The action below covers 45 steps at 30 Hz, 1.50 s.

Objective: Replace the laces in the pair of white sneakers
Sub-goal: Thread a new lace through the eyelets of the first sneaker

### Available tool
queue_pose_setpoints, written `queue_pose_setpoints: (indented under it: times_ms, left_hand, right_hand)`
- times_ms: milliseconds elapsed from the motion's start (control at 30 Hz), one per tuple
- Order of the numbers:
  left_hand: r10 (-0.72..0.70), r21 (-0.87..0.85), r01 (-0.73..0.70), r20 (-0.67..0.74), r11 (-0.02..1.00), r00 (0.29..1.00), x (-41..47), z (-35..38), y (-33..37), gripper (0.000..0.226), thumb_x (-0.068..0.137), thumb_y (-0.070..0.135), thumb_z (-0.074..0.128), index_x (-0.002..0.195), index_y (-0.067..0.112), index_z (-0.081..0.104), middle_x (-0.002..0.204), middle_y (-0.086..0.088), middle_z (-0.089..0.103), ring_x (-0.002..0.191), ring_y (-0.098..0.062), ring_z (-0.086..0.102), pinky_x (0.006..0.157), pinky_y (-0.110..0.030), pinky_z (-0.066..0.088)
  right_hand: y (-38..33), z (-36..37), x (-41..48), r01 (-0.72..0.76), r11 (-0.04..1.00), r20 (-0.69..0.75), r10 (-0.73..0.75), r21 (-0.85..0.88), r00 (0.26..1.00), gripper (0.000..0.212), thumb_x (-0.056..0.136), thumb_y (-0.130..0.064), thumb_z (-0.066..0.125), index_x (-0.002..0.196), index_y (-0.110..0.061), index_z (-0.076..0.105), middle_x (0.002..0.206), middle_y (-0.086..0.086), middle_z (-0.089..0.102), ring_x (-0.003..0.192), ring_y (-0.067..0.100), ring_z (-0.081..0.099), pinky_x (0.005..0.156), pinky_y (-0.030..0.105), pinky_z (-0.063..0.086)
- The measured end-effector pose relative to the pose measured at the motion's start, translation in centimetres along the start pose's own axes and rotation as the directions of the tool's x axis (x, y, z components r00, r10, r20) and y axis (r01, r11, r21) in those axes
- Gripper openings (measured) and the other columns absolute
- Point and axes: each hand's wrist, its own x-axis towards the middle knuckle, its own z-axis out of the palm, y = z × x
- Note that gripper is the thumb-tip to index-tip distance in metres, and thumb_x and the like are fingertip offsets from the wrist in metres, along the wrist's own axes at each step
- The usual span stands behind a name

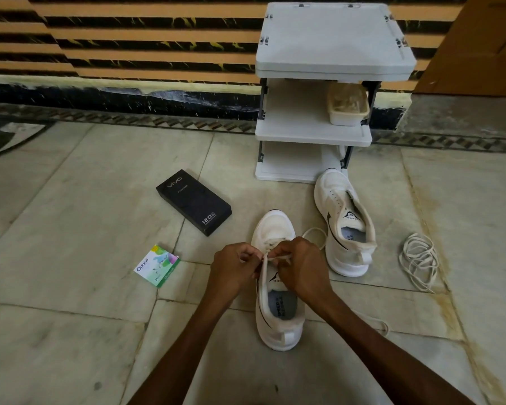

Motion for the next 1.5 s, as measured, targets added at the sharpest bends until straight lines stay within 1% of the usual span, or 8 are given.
queue_pose_setpoints:
  times_ms: [233, 467, 700, 933, 1100, 1233, 1333, 1500]
  left_hand:
    - [0.021, -0.026, -0.020, 0.054, 0.999, 0.998, -0.1, -0.4, 0.1, 0.011, 0.093, 0.030, 0.064, 0.097, 0.022, 0.070, 0.093, 0.003, 0.071, 0.079, -0.010, 0.068, 0.075, -0.023, 0.058]
    - [0.053, -0.049, -0.053, 0.013, 0.997, 0.998, -0.2, -0.3, 0.1, 0.009, 0.092, 0.026, 0.065, 0.093, 0.019, 0.071, 0.085, 0.004, 0.071, 0.071, -0.007, 0.067, 0.061, -0.011, 0.052]
    - [-0.094, -0.403, 0.119, 0.081, 0.907, 0.992, 0.0, -0.5, -1.3, 0.008, 0.090, 0.018, 0.067, 0.091, 0.018, 0.075, 0.089, -0.001, 0.075, 0.079, -0.012, 0.073, 0.064, -0.019, 0.056]
    - [0.022, -0.136, -0.099, -0.475, 0.986, 0.880, 3.1, -4.1, -0.5, 0.008, 0.094, 0.017, 0.061, 0.091, 0.016, 0.070, 0.086, -0.003, 0.072, 0.079, -0.016, 0.070, 0.075, -0.031, 0.056]
    - [-0.331, -0.857, -0.024, -0.225, 0.515, 0.917, 5.2, -8.1, 2.8, 0.012, 0.096, 0.000, 0.050, 0.096, 0.008, 0.058, 0.099, -0.012, 0.067, 0.082, -0.019, 0.070, 0.071, -0.027, 0.060]
    - [-0.153, -0.201, 0.182, 0.152, 0.963, 0.977, 2.8, -4.8, 3.9, 0.013, 0.094, 0.010, 0.051, 0.098, 0.014, 0.063, 0.089, -0.006, 0.064, 0.067, -0.013, 0.057, 0.057, -0.022, 0.046]
    - [-0.007, 0.383, -0.104, 0.277, 0.918, 0.961, 0.8, -2.9, 2.3, 0.016, 0.097, 0.021, 0.053, 0.091, 0.015, 0.066, 0.093, -0.003, 0.068, 0.086, -0.019, 0.064, 0.074, -0.028, 0.048]
    - [0.075, 0.249, -0.143, 0.263, 0.958, 0.962, 0.1, -3.3, 1.9, 0.023, 0.095, 0.020, 0.057, 0.078, 0.017, 0.073, 0.085, 0.006, 0.071, 0.081, -0.008, 0.065, 0.075, -0.021, 0.045]
  right_hand:
    - [-1.1, 0.1, -0.1, -0.072, 0.993, -0.036, 0.069, -0.095, 0.997, 0.015, 0.077, -0.020, 0.070, 0.087, -0.029, 0.077, 0.083, -0.008, 0.072, 0.067, 0.005, 0.056, 0.052, 0.010, 0.031]
    - [-0.8, 0.2, -0.3, -0.066, 0.997, -0.078, 0.062, -0.038, 0.995, 0.010, 0.079, -0.027, 0.074, 0.088, -0.031, 0.070, 0.084, -0.008, 0.070, 0.077, 0.011, 0.066, 0.068, 0.025, 0.054]
    - [0.8, 0.7, -0.8, 0.101, 0.992, -0.034, -0.104, -0.071, 0.994, 0.052, 0.075, -0.025, 0.081, 0.122, -0.032, 0.059, 0.133, -0.002, 0.047, 0.109, 0.018, 0.057, 0.086, 0.029, 0.053]
    - [1.8, 1.1, -1.9, -0.017, 0.999, -0.159, 0.023, 0.043, 0.987, 0.063, 0.073, -0.038, 0.082, 0.123, -0.024, 0.045, 0.134, 0.002, 0.038, 0.104, 0.017, 0.055, 0.080, 0.030, 0.054]
    - [1.8, 1.5, -2.2, -0.094, 0.994, -0.173, 0.102, 0.050, 0.980, 0.065, 0.075, -0.043, 0.079, 0.124, -0.024, 0.042, 0.132, 0.001, 0.040, 0.104, 0.019, 0.058, 0.080, 0.032, 0.054]
    - [1.8, 1.8, -2.2, -0.118, 0.991, -0.189, 0.129, 0.068, 0.973, 0.066, 0.075, -0.045, 0.078, 0.124, -0.024, 0.040, 0.128, 0.001, 0.041, 0.103, 0.021, 0.058, 0.079, 0.034, 0.054]
    - [1.8, 2.1, -2.2, -0.129, 0.989, -0.199, 0.142, 0.077, 0.970, 0.065, 0.074, -0.046, 0.077, 0.122, -0.024, 0.040, 0.127, 0.002, 0.043, 0.102, 0.022, 0.058, 0.075, 0.032, 0.051]
    - [1.9, 2.4, -2.2, -0.139, 0.987, -0.162, 0.149, 0.074, 0.975, 0.060, 0.076, -0.047, 0.075, 0.119, -0.024, 0.039, 0.125, 0.003, 0.042, 0.096, 0.024, 0.061, 0.067, 0.029, 0.043]
